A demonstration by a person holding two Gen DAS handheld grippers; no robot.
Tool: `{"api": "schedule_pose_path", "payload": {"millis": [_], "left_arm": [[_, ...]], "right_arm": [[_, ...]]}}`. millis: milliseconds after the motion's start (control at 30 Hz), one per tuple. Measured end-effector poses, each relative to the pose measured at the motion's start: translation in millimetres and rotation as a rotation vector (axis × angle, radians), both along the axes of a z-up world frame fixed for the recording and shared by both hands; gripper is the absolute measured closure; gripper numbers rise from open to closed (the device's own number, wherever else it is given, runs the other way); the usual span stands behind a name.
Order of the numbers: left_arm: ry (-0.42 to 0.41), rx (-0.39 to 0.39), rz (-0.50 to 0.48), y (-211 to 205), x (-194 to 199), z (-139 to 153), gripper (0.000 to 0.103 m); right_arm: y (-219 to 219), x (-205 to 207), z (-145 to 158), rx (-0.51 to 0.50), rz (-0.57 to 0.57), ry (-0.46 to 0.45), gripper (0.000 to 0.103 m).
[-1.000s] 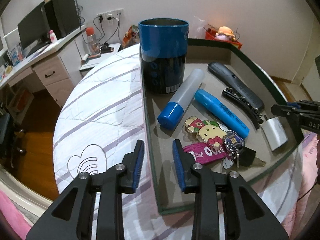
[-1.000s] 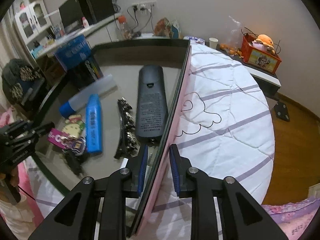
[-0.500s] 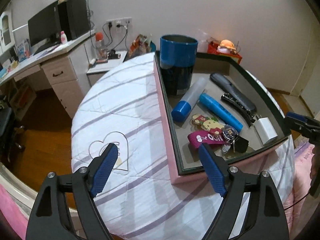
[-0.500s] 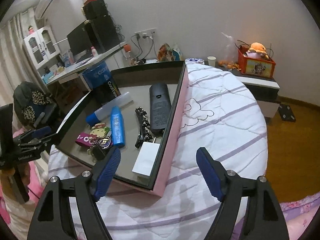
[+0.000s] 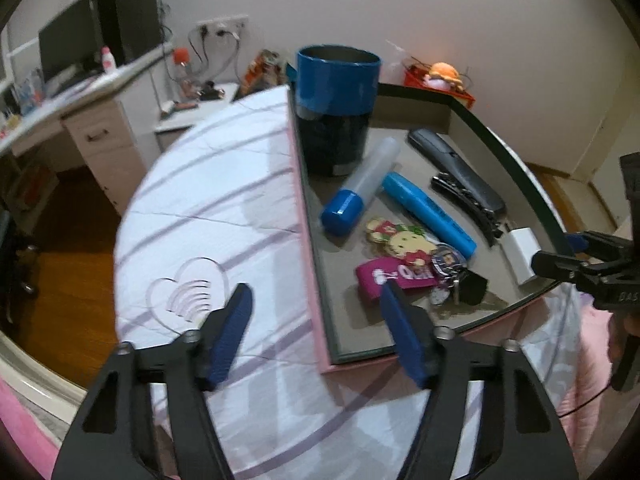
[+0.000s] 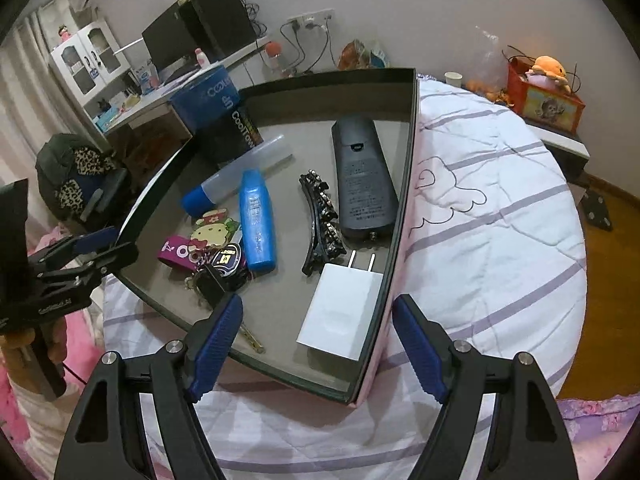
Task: Organize rigid objects
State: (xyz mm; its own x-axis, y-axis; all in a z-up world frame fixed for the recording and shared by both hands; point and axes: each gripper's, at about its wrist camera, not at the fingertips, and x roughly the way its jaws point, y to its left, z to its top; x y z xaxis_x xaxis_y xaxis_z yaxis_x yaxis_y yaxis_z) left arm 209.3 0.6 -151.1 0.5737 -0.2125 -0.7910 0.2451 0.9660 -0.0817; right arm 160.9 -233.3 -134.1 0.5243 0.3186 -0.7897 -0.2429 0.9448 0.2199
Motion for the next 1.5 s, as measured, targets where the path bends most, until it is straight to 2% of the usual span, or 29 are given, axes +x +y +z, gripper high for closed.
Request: {"api": "schedule_pose_path", "payload": {"millis": [33, 100, 400, 700, 767, 800, 833, 900, 1033, 1167, 1267, 1333, 1500], "left_arm": [[-0.005, 0.003, -0.012, -2, -1, 1, 0.049], [-0.009, 0.018, -0.026, -6, -4, 1, 0.050], [-0.004, 0.044, -0.050, -7, -11, 4, 0.050], [-0.018, 0.060, -0.046, -2, -19, 7, 0.049], [-0.029, 0.056, -0.022, 1, -18, 8, 0.038], [-0.034, 0.040, -0.008, 5, -20, 9, 0.024], [-0.038, 0.015, -0.006, 8, -21, 10, 0.020], [-0.061, -0.030, -0.007, 13, -28, 15, 0.018], [-0.133, -0.016, 0.015, 14, -46, 30, 0.009], [-0.196, -0.020, 0.020, 13, -66, 49, 0.001], [-0.249, -0.008, 0.023, 8, -82, 62, 0.001], [-0.256, 0.006, 0.018, 4, -90, 66, 0.001], [-0.308, 0.061, 0.025, -8, -112, 75, 0.000]], "right_arm": [[0, 1, 0, -0.003, 0.003, 0.009, 0.024], [2, 3, 0, -0.017, 0.014, 0.020, 0.024], [5, 5, 2, -0.064, 0.064, 0.074, 0.023], [8, -10, 2, -0.057, 0.028, 0.070, 0.023], [6, -9, 3, -0.044, 0.012, 0.068, 0.023], [3, -8, 4, -0.035, -0.004, 0.060, 0.023], [2, -8, 4, -0.027, -0.018, 0.054, 0.023], [1, -11, 6, -0.021, -0.048, 0.030, 0.022], [2, -31, 21, -0.014, -0.097, -0.053, 0.021], [15, -53, 45, -0.057, -0.121, -0.150, 0.019], [27, -67, 59, -0.088, -0.114, -0.215, 0.013], [33, -79, 70, -0.101, -0.122, -0.271, 0.000], [46, -102, 85, -0.112, -0.124, -0.331, 0.000]]}}
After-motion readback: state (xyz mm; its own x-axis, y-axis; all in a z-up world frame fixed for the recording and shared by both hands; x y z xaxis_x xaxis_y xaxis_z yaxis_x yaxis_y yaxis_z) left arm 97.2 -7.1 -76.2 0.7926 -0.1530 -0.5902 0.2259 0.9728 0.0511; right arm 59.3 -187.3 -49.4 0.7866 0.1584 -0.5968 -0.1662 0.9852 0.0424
